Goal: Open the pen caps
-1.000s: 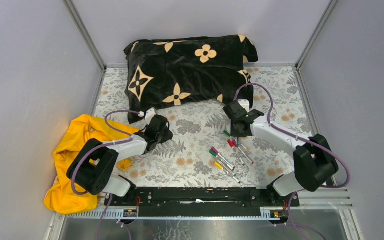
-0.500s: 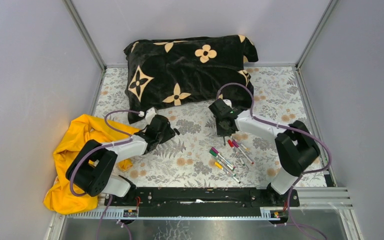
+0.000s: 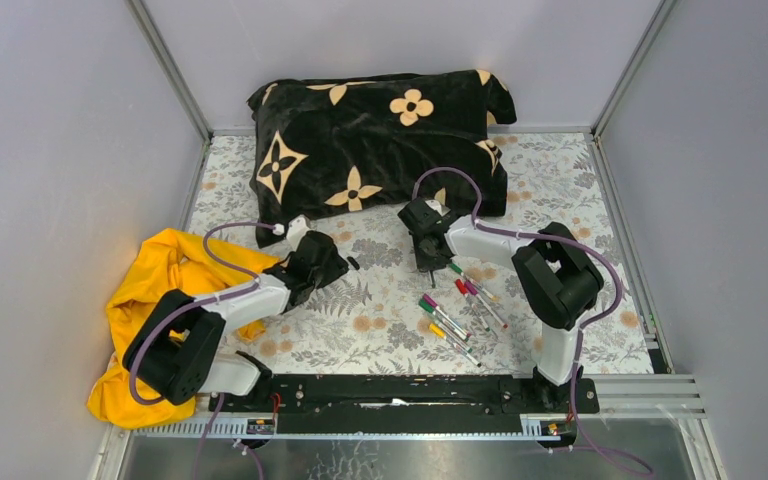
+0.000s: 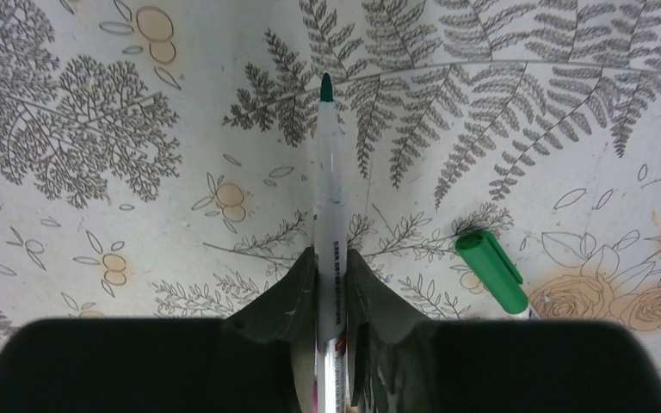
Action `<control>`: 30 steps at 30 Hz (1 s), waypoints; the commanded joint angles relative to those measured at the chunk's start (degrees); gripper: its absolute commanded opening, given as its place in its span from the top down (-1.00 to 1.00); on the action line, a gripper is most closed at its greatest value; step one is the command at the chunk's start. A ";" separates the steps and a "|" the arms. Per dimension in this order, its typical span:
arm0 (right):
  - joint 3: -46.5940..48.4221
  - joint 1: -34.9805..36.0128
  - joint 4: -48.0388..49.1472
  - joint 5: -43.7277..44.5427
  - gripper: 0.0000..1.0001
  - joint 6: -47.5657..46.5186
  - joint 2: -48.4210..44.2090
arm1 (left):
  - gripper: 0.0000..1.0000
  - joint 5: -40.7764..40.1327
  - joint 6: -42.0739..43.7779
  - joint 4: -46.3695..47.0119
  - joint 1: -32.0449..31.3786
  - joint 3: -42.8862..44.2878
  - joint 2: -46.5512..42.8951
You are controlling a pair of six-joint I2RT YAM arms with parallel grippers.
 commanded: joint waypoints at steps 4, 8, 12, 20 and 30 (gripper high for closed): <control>1.17 0.23 1.06 3.30 0.43 -1.35 2.77 | -0.03 -1.71 -0.80 -0.54 -0.37 -1.18 -2.84; -0.18 0.23 1.67 3.80 0.31 -1.28 1.95 | -0.03 -1.54 -0.98 -0.60 -0.39 -1.51 -3.28; -0.52 0.63 1.78 4.79 0.30 -2.00 0.26 | -0.03 -1.16 -1.20 -0.60 -0.39 -1.44 -3.38; 0.90 2.30 -3.84 9.20 0.28 -3.63 -8.00 | -0.03 -1.23 -1.34 -1.44 -0.74 -1.28 -5.17; -4.36 2.11 -9.05 14.57 0.13 -4.60 -14.53 | -0.04 -0.50 -1.87 -1.64 -1.18 -2.15 -7.67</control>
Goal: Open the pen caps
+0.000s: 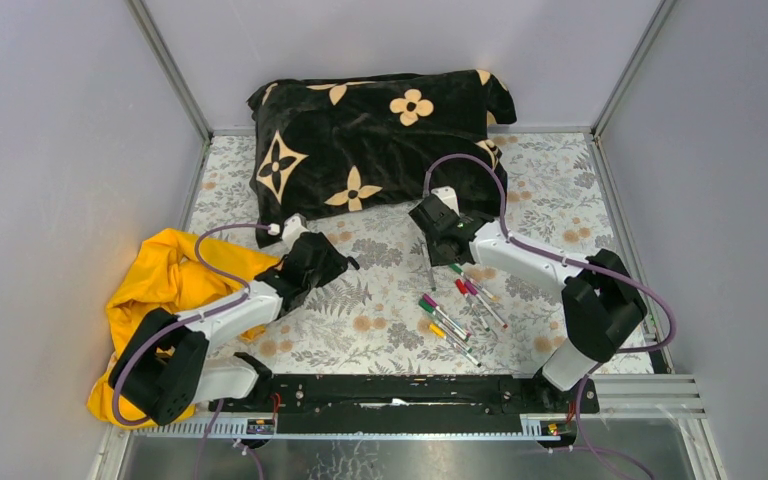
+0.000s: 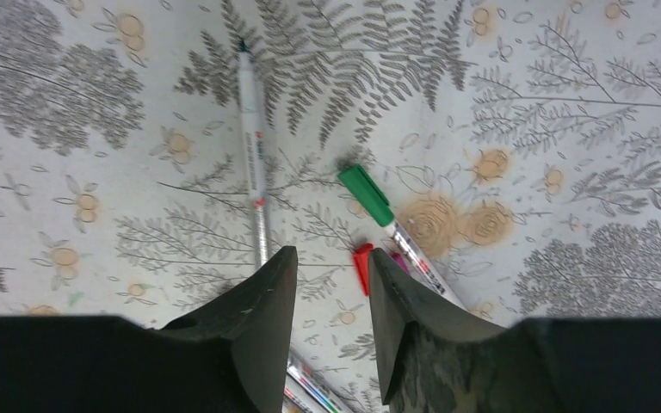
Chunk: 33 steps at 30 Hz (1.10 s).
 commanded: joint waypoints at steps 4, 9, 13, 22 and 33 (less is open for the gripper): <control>-4.32 -1.08 -2.68 3.87 0.11 -2.71 0.59 | -0.04 -0.17 -1.01 -0.62 -0.55 -1.24 -2.23; -6.84 -3.15 0.36 2.18 0.11 -3.62 1.62 | -0.04 -0.05 -0.89 -0.76 -0.55 -1.24 -3.12; -6.78 -4.27 1.70 0.71 0.11 -4.59 3.03 | -0.04 0.00 -0.86 -0.58 -0.55 -1.24 -2.88; -6.35 -6.88 3.37 -0.86 0.13 -6.80 6.16 | -0.04 0.20 -1.09 0.38 -0.55 -1.77 -2.48; -7.34 -8.28 3.99 -4.84 0.62 -7.16 7.20 | -0.04 0.59 -1.39 1.17 -0.54 -1.44 -1.43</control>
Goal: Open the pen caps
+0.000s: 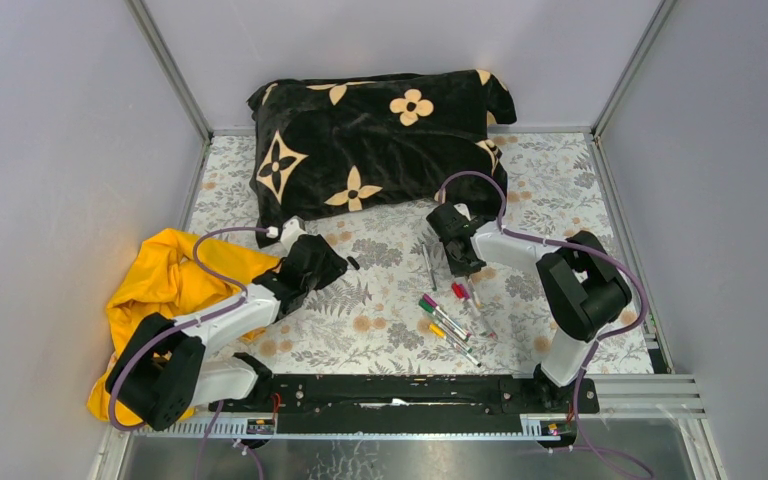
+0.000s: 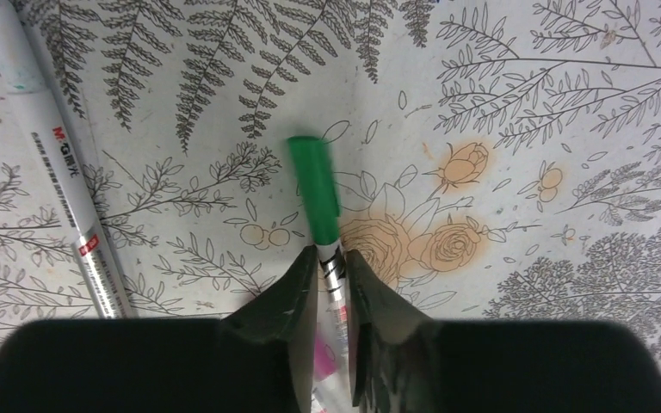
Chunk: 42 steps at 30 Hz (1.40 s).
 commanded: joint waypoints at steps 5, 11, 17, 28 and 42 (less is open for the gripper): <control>-0.66 -0.35 0.26 -1.94 0.79 -0.08 -1.04 | -0.04 0.27 -0.53 1.90 -0.37 -0.20 0.49; 0.19 -0.32 -0.76 -0.04 0.81 -0.67 -4.34 | -0.24 0.74 0.14 1.63 -0.37 0.33 0.08; 1.79 -0.22 -2.24 -0.01 0.83 -1.45 -9.69 | -0.30 3.77 0.71 2.72 -0.37 0.36 -2.45; 3.98 7.11 -3.76 -8.56 0.85 1.77 -21.10 | -0.39 12.44 -0.44 8.02 -2.83 0.67 -7.88; 1.34 18.89 3.48 -15.52 0.86 9.47 -23.69 | -0.40 12.55 -6.08 13.49 -9.91 0.96 -8.59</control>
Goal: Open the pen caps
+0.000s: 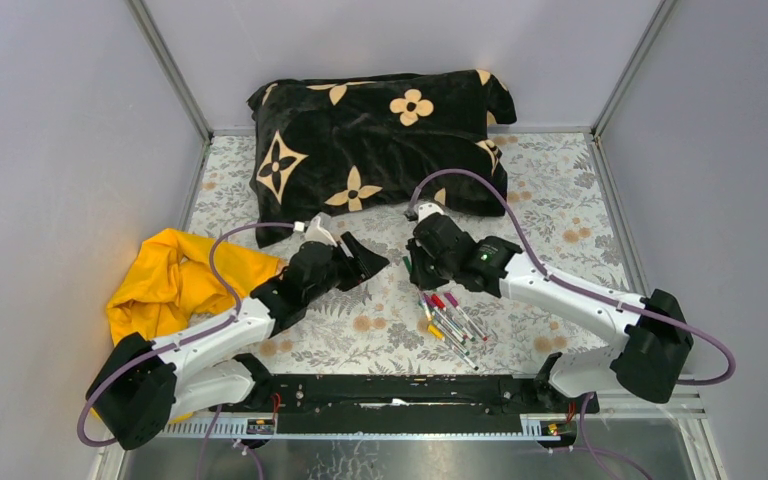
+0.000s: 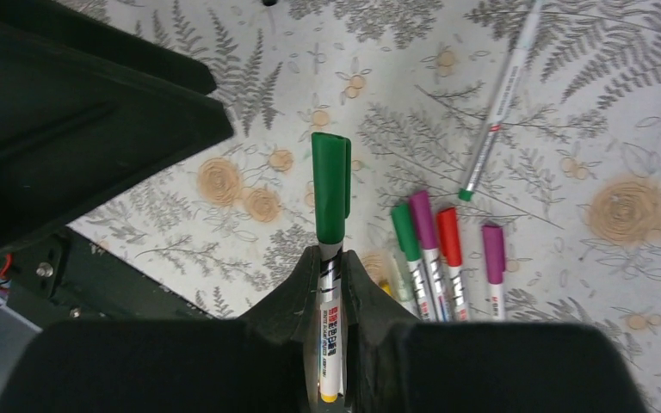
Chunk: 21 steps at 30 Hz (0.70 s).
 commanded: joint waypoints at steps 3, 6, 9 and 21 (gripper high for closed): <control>0.69 4.00 4.23 -2.15 0.86 2.93 0.34 | -0.40 0.54 -2.86 5.16 -1.28 1.41 -0.63; 1.85 5.34 4.93 -2.36 0.86 3.25 2.06 | -0.40 0.36 -3.17 5.16 -1.69 1.99 -0.16; 2.99 6.24 5.18 -2.14 0.86 3.24 3.78 | -0.40 0.19 -3.78 5.16 -2.06 2.09 0.01; 6.34 6.81 6.73 -2.41 0.87 2.57 6.97 | -0.36 0.88 -5.12 6.76 -2.66 -0.27 -0.86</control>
